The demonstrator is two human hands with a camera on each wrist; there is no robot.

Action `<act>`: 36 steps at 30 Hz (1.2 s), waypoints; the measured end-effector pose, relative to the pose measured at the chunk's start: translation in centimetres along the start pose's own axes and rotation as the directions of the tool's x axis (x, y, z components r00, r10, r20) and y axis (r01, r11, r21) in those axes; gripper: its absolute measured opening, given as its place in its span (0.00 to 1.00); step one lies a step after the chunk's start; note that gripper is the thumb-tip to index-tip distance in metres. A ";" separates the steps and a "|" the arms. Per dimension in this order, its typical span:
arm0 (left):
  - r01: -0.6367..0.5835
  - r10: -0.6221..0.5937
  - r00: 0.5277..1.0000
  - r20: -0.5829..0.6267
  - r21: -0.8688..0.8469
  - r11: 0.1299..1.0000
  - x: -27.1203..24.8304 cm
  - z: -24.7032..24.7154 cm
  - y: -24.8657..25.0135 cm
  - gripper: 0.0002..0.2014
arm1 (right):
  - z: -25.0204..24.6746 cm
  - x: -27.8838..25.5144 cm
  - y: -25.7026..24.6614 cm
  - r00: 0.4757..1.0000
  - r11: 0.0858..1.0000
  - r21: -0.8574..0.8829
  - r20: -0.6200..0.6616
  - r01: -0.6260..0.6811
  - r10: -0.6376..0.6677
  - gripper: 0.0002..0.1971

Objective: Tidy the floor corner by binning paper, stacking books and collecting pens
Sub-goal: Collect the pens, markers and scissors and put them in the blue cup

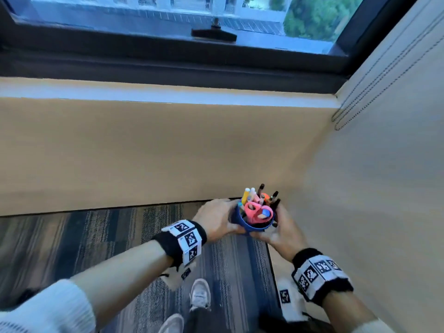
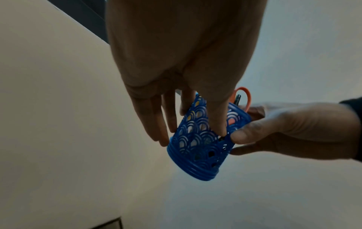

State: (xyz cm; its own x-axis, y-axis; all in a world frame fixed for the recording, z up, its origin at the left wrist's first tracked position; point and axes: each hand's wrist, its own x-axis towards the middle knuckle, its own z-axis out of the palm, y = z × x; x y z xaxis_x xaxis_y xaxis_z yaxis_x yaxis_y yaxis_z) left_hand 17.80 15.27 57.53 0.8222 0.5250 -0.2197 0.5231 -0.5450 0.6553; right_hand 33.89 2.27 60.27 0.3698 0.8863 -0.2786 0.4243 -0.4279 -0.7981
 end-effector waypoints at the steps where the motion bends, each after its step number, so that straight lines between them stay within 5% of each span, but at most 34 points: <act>1: -0.018 0.017 1.000 -0.020 -0.029 0.999 -0.6 0.0 0.8 0.29 | -0.4 -1.2 -0.1 0.999 1.000 -0.021 -0.044 -0.016 0.015 0.40; 8: -0.162 0.164 0.985 0.046 -0.044 0.986 -6.5 3.0 8.4 0.29 | -2.3 -13.5 -1.1 0.958 0.995 0.021 -0.266 -0.100 0.102 0.39; 14: -0.390 0.387 0.905 0.177 -0.020 0.921 -8.6 6.0 16.9 0.28 | -5.2 -24.3 -0.8 0.883 0.975 0.192 -0.431 -0.114 0.188 0.40; 22: -0.608 0.619 0.755 0.217 -0.120 0.784 -11.5 15.0 31.3 0.25 | -10.8 -39.9 4.5 0.643 0.978 0.161 -0.737 -0.131 0.208 0.39; 30: -0.588 0.643 0.695 0.323 -0.260 0.766 -14.2 29.0 45.7 0.22 | -18.3 -53.0 16.4 0.542 0.939 0.251 -0.768 -0.235 0.341 0.42; 36: -0.462 0.535 0.756 0.378 -0.271 0.844 -12.7 39.1 51.8 0.24 | -23.3 -56.9 24.6 0.426 0.871 0.388 -0.763 -0.301 0.486 0.41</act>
State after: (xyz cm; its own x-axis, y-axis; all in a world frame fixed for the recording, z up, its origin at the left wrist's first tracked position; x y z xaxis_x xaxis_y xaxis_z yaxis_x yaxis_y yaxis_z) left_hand 43.20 -45.22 65.98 0.9859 -0.1421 -0.0888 0.0008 -0.5256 0.8507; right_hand 42.51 -62.81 68.90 0.9944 0.0348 -0.0994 -0.0619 -0.5708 -0.8188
